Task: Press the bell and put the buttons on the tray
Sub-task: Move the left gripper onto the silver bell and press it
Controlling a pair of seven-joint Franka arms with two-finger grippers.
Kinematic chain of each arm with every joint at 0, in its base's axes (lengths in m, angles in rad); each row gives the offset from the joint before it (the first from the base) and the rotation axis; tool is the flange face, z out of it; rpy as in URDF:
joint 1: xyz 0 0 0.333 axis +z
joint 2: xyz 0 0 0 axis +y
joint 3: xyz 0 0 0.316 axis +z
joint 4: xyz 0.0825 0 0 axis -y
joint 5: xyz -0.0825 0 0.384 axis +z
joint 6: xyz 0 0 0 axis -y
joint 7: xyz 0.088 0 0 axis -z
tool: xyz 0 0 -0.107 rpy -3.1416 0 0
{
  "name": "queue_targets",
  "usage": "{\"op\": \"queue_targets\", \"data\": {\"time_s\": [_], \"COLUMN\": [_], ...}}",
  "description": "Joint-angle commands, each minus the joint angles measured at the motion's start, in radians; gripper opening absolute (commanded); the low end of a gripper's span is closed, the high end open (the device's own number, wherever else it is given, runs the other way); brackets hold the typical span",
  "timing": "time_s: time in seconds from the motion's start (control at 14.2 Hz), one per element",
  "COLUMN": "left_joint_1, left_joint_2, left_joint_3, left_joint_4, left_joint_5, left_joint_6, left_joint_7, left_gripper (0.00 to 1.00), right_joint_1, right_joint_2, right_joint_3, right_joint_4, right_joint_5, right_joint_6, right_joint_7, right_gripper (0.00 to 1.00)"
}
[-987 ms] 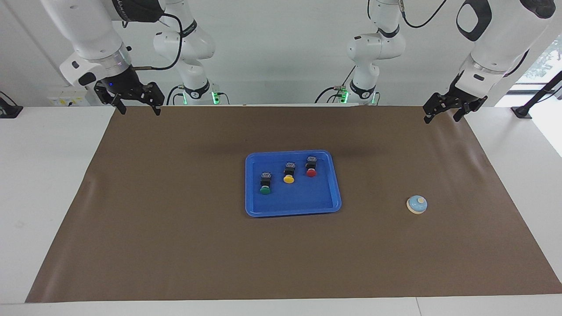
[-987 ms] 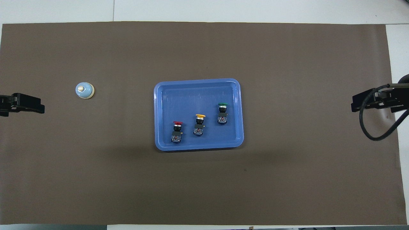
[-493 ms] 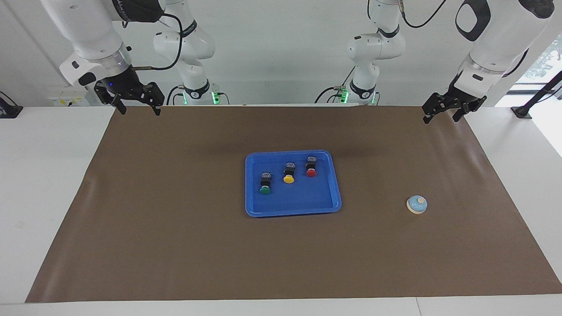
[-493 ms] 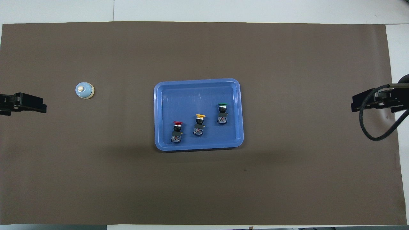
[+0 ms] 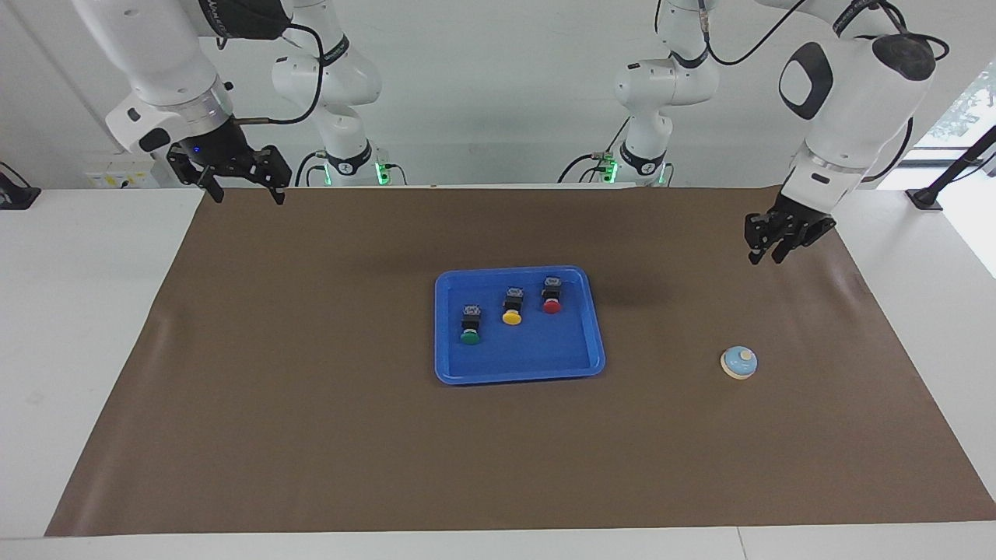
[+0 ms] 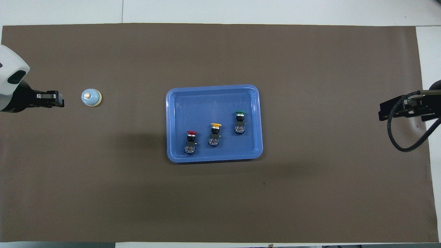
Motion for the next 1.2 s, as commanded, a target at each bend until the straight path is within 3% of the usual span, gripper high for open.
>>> {"op": "queue_targets", "data": {"time_s": [0.0,0.21,0.63,1.13], "left_joint_1": [0.005,0.008,0.025,0.044], "left_joint_2": [0.114,0.192,0.297,0.328], "left_joint_3": [0.003,0.006,0.008,0.01], "left_joint_4": [0.04,0.037,0.042,0.013], "left_joint_5": [-0.004,-0.001,0.01,0.01], "left_joint_6": [0.079,0.193,0.294,0.318], "left_joint_7": [0.008,0.008,0.025,0.027], "left_gripper": [0.0,0.0,0.0,0.0], "right_joint_1": [-0.019,-0.019,-0.019,-0.019], "right_joint_2": [-0.015,-0.015,-0.015,-0.015], "right_joint_3": [0.014,0.014,0.014,0.014], "right_joint_4": [-0.017,-0.017,-0.017,-0.017], "right_joint_5": [0.0,0.0,0.0,0.0], "right_joint_6": [0.003,0.003,0.003,0.003], "right_joint_7": [-0.009,-0.009,-0.009,-0.009], "right_gripper": [1.0,1.0,1.0,1.0]}}
